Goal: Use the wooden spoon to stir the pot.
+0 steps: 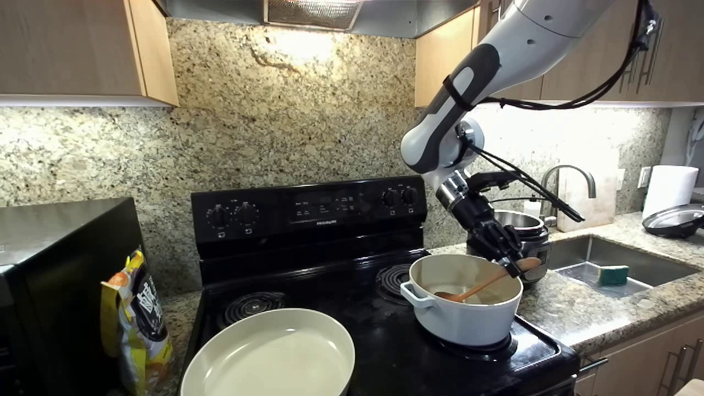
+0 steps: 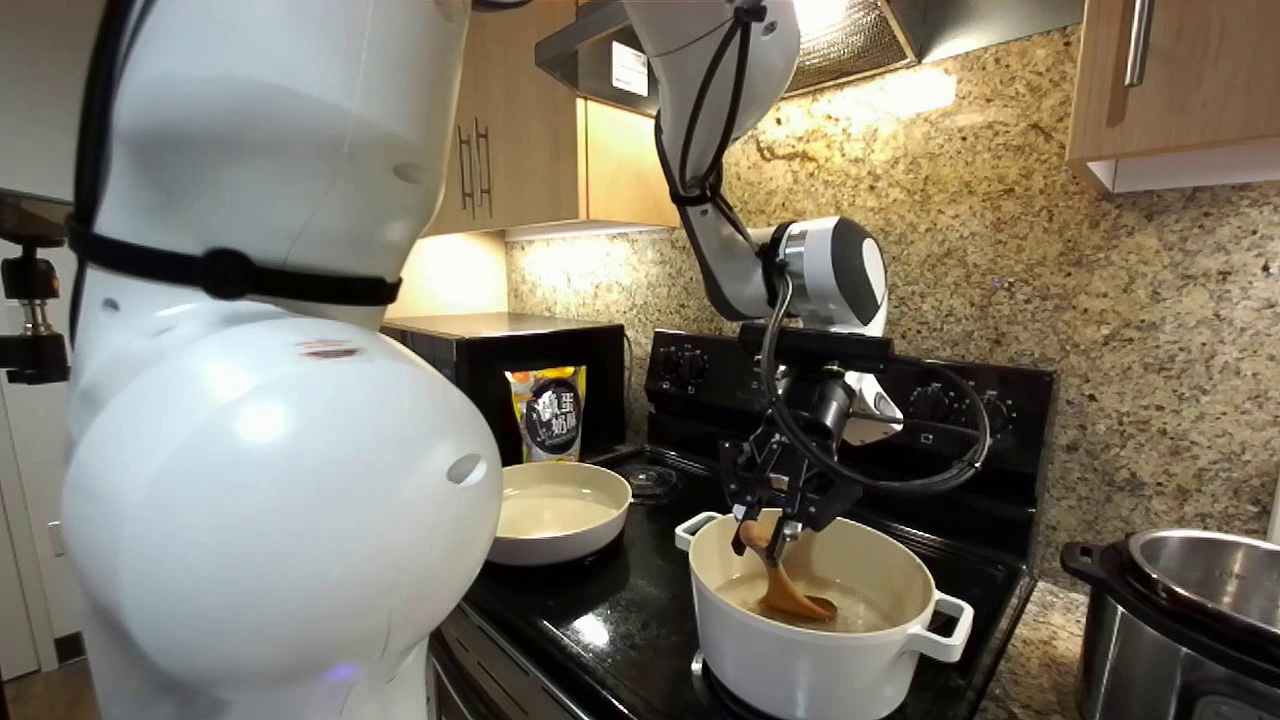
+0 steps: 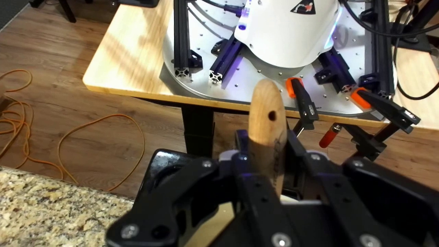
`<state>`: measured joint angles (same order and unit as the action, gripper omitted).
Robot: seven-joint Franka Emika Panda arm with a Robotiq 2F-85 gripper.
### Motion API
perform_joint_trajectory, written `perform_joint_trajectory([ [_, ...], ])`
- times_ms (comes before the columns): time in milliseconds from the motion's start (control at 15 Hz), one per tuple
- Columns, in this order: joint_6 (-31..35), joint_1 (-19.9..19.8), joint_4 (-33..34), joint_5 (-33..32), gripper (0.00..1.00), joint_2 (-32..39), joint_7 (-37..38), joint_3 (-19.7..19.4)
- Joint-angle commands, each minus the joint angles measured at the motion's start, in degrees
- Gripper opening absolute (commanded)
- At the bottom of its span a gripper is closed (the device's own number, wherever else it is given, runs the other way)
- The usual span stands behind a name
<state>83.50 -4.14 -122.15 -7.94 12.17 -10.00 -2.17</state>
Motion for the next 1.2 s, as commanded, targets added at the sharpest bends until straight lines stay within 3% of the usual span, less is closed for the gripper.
perform_joint_trajectory([
  [0,2.6,-0.1,-1.3,0.6,0.08,2.0,-0.6,0.1],
  [400,3.3,-0.3,-1.0,0.4,0.09,6.5,-0.9,0.2],
  [533,3.2,-0.4,-0.9,0.2,0.52,7.3,-0.9,0.2],
  [667,3.2,-0.5,-1.3,0.2,0.56,7.2,-0.8,0.1],
  [1133,5.3,-0.9,-5.3,0.3,0.98,-0.1,-1.4,-0.2],
])
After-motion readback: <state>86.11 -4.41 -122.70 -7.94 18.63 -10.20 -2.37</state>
